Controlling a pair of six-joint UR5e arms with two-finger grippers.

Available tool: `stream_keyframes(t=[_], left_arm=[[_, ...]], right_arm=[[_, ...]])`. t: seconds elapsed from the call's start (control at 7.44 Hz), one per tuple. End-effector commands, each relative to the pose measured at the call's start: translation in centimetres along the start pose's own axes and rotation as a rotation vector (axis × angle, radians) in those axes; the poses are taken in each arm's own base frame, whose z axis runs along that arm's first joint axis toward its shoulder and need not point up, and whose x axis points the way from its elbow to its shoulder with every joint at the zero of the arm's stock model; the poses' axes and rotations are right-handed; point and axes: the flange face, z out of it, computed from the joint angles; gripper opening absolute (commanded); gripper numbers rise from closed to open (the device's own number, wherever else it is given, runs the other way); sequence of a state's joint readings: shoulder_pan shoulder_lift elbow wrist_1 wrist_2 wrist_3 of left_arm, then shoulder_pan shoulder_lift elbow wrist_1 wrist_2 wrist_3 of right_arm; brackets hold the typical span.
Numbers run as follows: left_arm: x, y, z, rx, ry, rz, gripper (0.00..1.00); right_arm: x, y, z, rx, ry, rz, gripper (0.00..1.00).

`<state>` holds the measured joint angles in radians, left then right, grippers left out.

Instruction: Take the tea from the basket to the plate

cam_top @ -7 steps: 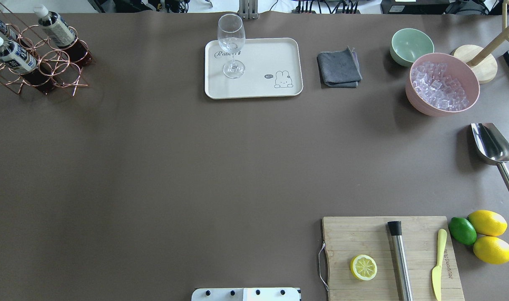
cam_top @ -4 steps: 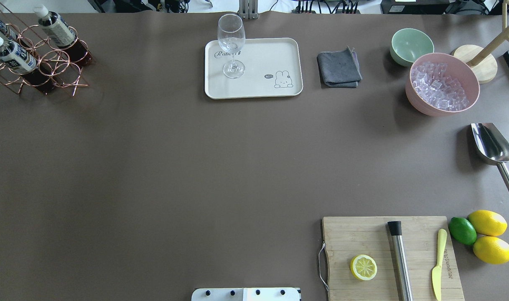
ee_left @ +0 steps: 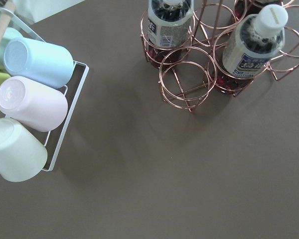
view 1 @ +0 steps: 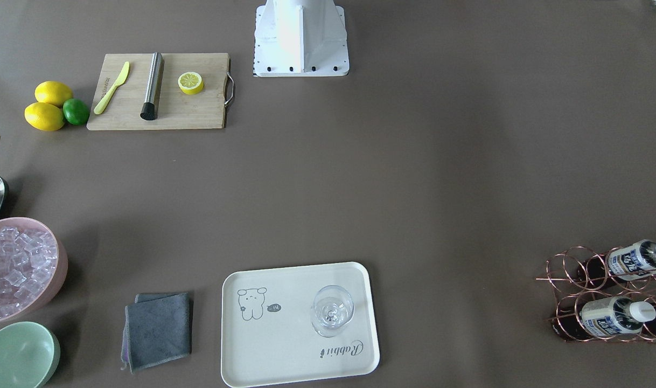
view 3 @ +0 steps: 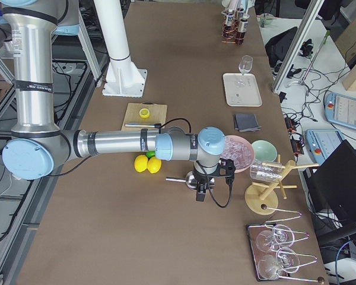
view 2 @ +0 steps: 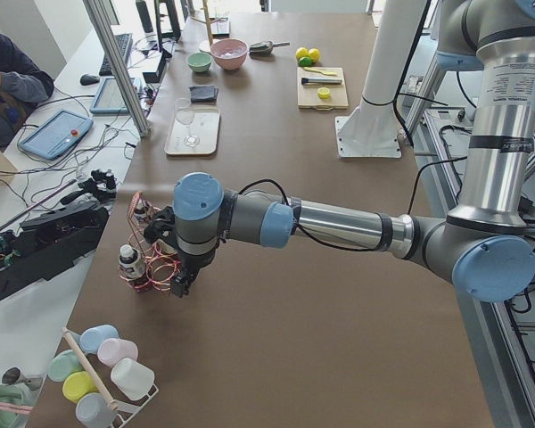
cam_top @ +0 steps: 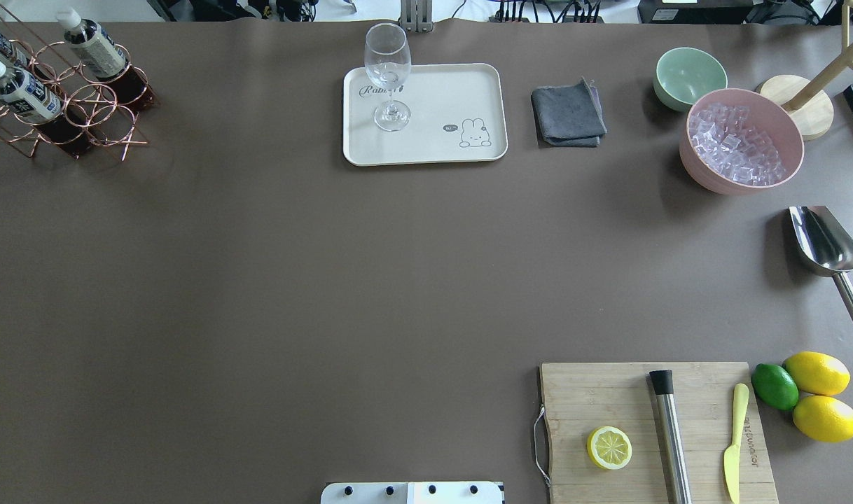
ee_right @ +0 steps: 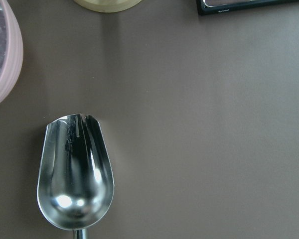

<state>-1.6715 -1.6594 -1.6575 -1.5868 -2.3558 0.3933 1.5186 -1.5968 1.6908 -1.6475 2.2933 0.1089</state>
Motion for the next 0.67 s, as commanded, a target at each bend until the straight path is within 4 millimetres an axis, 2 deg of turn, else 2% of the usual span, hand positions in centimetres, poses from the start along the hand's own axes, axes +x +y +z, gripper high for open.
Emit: stream_keyframes(t=[0.0, 0.13, 0.4, 0.54], left_arm=[[-1.1, -2.3, -3.0, -0.021, 0.002, 0.235, 0.91], [-2.4, -3.4, -3.3, -0.015, 0.003, 0.343, 0.91], [-5.0, -9.4, -3.5, -0.019, 0.012, 0.509, 0.90], [-5.0, -11.9, -4.1, -0.014, 0.010, 0.569, 0.90]], right_arm=[[0.1, 0.0, -0.1, 0.002, 0.000, 0.003, 1.00], [0.2, 0.0, -0.1, 0.003, 0.000, 0.004, 1.00], [0.2, 0.0, -0.1, 0.003, 0.000, 0.004, 1.00], [0.2, 0.0, -0.2, 0.004, 0.000, 0.005, 1.00]])
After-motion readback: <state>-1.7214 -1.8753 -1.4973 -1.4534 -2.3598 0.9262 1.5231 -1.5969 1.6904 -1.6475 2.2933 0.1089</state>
